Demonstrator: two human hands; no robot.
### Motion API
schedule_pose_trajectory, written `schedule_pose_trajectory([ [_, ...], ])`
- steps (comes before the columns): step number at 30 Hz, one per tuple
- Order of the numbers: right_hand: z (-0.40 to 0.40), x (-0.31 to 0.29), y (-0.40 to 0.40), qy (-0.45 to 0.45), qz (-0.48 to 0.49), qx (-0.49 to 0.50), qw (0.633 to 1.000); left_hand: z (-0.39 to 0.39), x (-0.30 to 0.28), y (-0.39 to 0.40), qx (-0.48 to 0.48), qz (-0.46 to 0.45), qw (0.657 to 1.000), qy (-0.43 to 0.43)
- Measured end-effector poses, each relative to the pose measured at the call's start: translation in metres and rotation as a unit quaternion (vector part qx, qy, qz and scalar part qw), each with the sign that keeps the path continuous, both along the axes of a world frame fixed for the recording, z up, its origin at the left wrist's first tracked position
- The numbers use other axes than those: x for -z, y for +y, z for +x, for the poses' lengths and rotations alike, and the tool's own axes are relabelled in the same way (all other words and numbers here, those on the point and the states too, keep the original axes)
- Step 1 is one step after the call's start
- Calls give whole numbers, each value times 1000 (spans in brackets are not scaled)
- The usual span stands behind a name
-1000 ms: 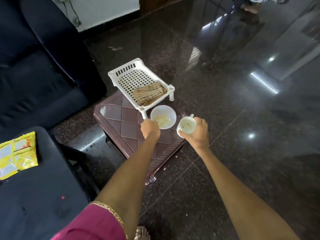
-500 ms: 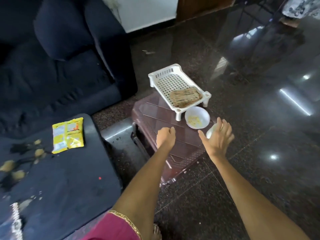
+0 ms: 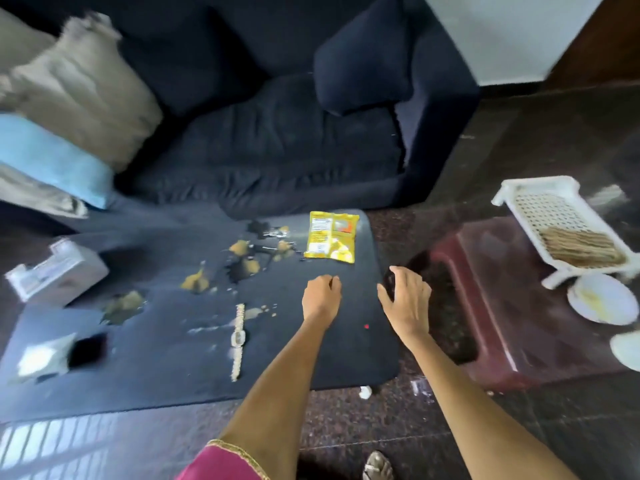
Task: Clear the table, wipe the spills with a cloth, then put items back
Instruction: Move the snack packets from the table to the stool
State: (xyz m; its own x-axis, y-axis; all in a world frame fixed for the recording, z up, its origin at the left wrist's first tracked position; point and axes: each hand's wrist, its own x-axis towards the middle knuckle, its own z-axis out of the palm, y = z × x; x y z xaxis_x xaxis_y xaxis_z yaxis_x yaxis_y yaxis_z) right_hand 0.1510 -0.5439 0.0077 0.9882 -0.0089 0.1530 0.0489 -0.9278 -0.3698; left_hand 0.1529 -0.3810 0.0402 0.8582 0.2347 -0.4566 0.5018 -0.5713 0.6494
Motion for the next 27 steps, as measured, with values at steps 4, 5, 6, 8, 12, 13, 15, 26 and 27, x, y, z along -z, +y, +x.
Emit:
schedule_pose_trajectory([
  [4, -4, 5, 81, 22, 1, -60, 998, -28, 6, 102, -66, 14, 998, 12],
  [5, -6, 6, 101, 29, -1, -73, 997, -36, 9, 126, -83, 14, 996, 17],
  [6, -8, 8, 117, 32, -7, -82, 996, -43, 11, 146, -94, 16, 995, 23],
  [8, -11, 10, 147, 42, -20, -93, 995, -57, 13, 180, -109, 24, 993, 35],
  [12, -17, 14, 210, 80, -24, -116, 990, -78, 21, 242, -149, 12, 988, 45],
  [13, -19, 14, 226, 89, -25, -123, 988, -81, 23, 257, -156, 10, 987, 46],
  [15, -18, 17, 257, 96, -29, -141, 985, -86, 24, 288, -174, 15, 984, 43],
  [26, -37, 52, 399, 85, -17, -270, 959, -153, 53, 487, -226, 313, 908, 161],
  [27, -39, 55, 410, 89, -14, -273, 958, -157, 58, 498, -208, 312, 908, 187],
])
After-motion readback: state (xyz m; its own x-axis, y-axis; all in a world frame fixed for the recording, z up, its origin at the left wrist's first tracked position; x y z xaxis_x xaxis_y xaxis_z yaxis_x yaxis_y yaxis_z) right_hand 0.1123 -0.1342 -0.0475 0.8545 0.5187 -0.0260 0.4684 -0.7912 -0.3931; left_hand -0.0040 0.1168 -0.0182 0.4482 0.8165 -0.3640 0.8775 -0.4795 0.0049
